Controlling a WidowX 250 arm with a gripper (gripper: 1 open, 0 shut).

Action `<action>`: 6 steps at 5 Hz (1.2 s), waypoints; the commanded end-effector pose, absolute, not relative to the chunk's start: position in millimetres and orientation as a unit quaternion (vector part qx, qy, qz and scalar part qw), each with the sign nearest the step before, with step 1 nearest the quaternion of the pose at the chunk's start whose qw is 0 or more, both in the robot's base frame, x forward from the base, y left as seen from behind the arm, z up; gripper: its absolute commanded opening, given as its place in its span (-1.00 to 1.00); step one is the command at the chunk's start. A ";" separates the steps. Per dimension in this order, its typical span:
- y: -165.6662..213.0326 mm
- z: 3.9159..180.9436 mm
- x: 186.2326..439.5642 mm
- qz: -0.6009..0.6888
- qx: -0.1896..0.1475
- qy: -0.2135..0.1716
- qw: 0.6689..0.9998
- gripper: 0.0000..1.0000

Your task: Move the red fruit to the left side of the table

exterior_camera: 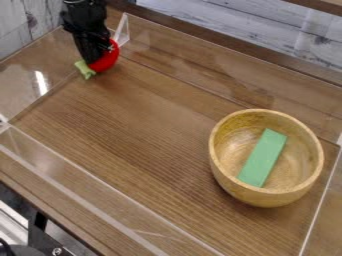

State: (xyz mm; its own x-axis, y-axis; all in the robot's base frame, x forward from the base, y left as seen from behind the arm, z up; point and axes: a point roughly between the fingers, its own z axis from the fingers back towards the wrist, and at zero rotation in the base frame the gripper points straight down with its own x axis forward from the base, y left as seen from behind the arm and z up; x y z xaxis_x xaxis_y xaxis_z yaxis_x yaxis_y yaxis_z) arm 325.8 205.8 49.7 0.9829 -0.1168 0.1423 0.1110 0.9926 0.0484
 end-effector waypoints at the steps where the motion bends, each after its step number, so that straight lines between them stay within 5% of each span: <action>1: 218.0 77.2 332.3 -0.043 0.040 -0.102 0.993 -1.00; 6: 214.0 95.1 319.4 -0.096 0.016 -0.108 0.989 -1.00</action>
